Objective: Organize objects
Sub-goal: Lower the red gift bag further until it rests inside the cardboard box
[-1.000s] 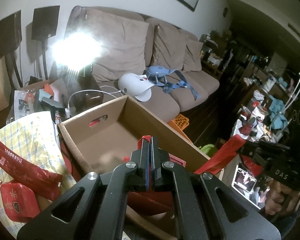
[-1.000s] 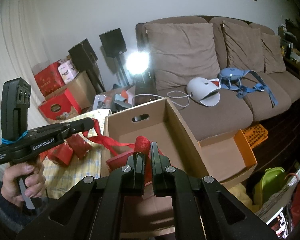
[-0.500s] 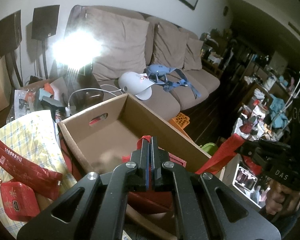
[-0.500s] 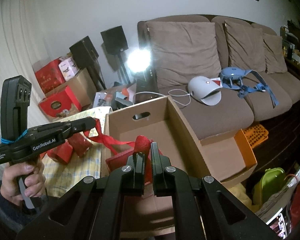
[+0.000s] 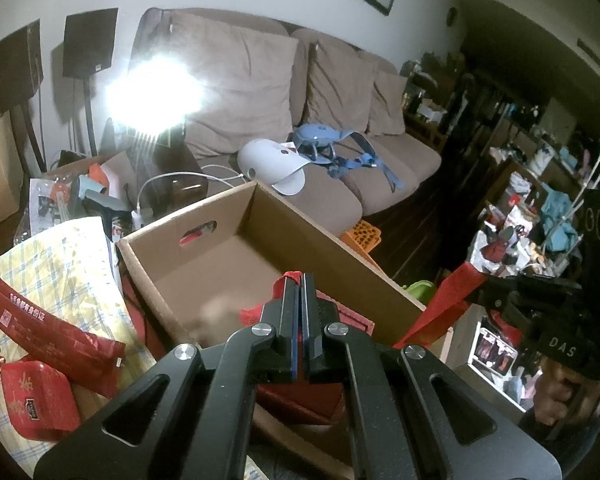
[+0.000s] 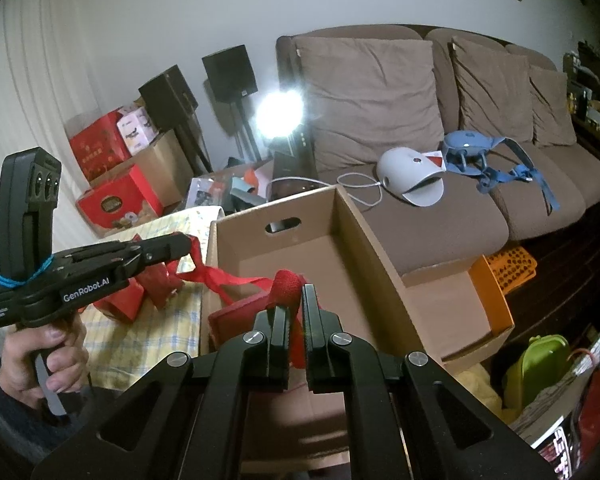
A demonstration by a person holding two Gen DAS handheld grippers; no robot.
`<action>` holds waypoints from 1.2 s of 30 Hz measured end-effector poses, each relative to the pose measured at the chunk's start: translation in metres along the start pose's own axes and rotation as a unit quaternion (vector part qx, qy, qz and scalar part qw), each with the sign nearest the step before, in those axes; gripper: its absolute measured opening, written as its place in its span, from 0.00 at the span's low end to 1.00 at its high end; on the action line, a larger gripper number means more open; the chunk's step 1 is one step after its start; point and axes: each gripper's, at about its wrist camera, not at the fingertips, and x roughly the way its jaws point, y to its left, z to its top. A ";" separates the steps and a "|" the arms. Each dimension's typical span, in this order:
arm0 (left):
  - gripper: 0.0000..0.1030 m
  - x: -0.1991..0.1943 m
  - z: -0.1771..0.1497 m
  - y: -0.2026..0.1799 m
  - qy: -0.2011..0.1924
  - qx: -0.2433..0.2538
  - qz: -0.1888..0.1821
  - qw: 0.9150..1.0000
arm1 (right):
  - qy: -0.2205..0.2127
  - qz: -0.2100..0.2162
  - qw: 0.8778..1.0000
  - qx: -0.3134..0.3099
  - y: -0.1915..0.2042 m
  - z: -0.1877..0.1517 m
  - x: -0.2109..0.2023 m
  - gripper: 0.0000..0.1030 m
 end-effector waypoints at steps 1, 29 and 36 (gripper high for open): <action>0.01 0.000 0.000 -0.001 0.000 0.001 0.000 1.000 | 0.001 0.000 1.000 -0.001 0.000 0.000 0.000 0.05; 0.01 0.003 0.001 -0.007 0.004 0.008 0.004 1.000 | 0.023 -0.005 1.000 -0.010 0.001 -0.004 0.012 0.05; 0.01 0.004 0.000 -0.008 0.006 0.007 0.004 1.000 | 0.028 -0.006 1.000 -0.012 0.002 -0.004 0.015 0.05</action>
